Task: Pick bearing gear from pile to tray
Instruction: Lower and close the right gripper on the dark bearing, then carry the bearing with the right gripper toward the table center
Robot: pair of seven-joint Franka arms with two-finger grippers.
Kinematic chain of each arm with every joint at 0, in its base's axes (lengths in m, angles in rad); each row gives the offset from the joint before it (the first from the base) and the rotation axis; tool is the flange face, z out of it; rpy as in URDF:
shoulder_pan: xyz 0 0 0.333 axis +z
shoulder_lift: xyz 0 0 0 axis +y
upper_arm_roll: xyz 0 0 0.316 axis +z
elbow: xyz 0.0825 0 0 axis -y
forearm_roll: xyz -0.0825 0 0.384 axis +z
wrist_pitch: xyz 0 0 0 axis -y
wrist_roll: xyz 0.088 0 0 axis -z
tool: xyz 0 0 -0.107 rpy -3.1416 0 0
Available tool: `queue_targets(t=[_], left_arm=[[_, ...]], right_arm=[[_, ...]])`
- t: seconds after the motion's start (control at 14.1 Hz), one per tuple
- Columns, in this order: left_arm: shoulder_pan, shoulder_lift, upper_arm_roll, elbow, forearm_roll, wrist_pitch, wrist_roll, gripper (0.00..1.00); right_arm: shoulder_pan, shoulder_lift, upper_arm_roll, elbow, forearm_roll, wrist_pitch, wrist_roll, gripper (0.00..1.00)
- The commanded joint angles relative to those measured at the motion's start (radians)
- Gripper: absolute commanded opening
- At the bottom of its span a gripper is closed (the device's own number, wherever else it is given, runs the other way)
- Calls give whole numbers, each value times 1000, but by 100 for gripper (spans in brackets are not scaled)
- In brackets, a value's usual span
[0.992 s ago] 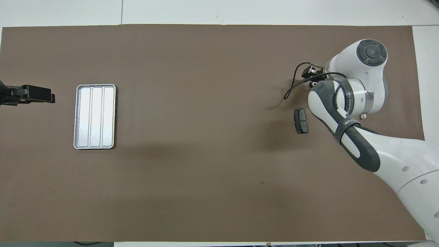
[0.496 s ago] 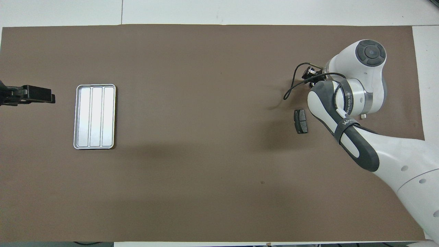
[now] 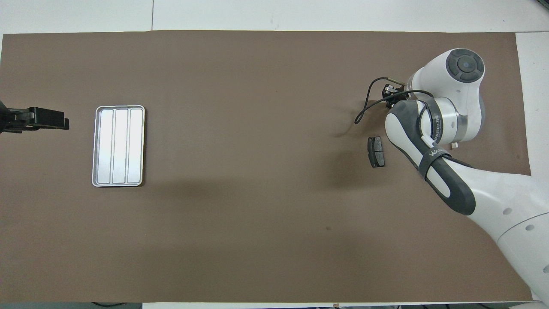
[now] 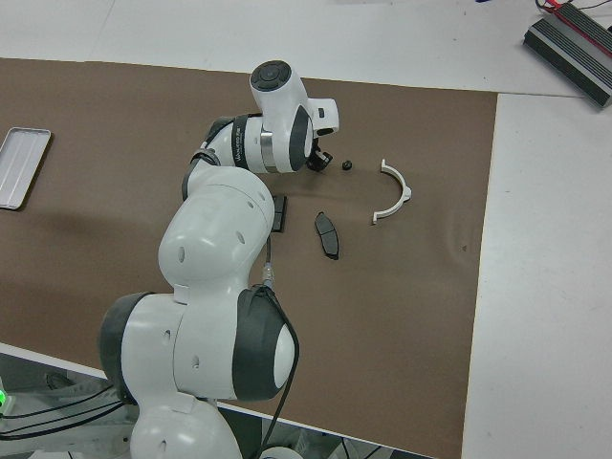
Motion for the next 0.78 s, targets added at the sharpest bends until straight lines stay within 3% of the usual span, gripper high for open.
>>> queue_targets(t=[0.0,0.28,0.71], left_arm=[[0,-47,1,-68,-3,41,-3,100],[-7,-47,1,-65,-3,41,-9,100],[-10,-45,-2,-60,-1,43,-25,100]], right_arm=[[-3,17,9,1,5,0,12,0],[-3,14,9,15,-2,-37,7,0],[-3,-20,15,114,-10,-250,-30,0]])
